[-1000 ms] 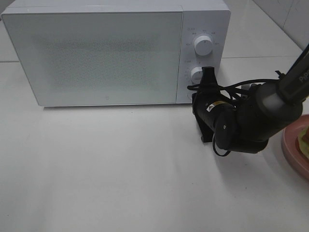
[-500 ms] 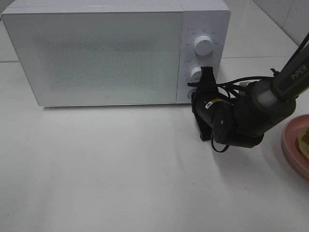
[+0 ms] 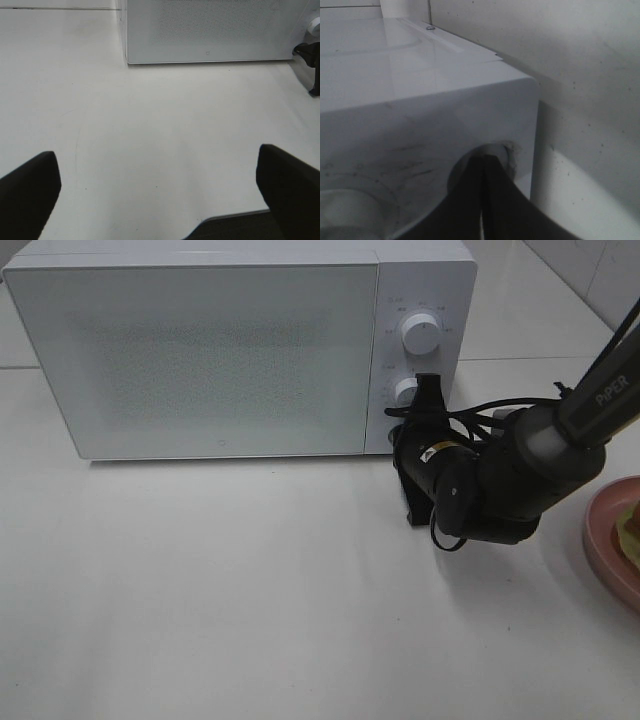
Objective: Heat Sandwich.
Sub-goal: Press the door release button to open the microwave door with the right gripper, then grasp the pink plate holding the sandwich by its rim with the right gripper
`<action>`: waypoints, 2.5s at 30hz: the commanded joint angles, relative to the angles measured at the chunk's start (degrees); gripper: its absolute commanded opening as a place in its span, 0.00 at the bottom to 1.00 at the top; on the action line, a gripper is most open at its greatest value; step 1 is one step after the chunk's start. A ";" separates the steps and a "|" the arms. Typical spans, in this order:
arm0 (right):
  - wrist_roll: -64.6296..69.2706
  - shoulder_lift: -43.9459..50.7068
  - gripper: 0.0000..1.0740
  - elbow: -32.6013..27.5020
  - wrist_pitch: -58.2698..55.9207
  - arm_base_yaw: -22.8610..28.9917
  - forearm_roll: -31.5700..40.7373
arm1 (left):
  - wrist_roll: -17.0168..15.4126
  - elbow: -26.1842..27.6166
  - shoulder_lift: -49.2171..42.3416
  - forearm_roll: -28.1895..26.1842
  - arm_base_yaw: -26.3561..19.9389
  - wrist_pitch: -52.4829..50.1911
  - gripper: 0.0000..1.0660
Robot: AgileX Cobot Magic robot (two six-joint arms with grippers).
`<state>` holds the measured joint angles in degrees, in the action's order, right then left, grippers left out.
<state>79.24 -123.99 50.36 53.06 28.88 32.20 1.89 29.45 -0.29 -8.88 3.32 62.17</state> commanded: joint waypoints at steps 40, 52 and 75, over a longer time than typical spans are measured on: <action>-1.38 2.29 0.00 3.27 -1.03 -1.89 -1.89 | 0.11 0.00 -1.32 -0.06 0.34 -0.74 0.94; -0.97 7.10 0.01 -3.50 -7.73 -1.83 -3.78 | 0.11 0.00 -1.32 -0.06 0.34 -0.74 0.94; -7.96 22.57 0.02 -14.44 -24.12 -1.83 -15.53 | 0.11 0.00 -1.32 -0.11 0.34 -0.74 0.94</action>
<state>74.48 -103.36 36.21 32.14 27.39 17.99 1.89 29.45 -0.29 -8.88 3.32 62.17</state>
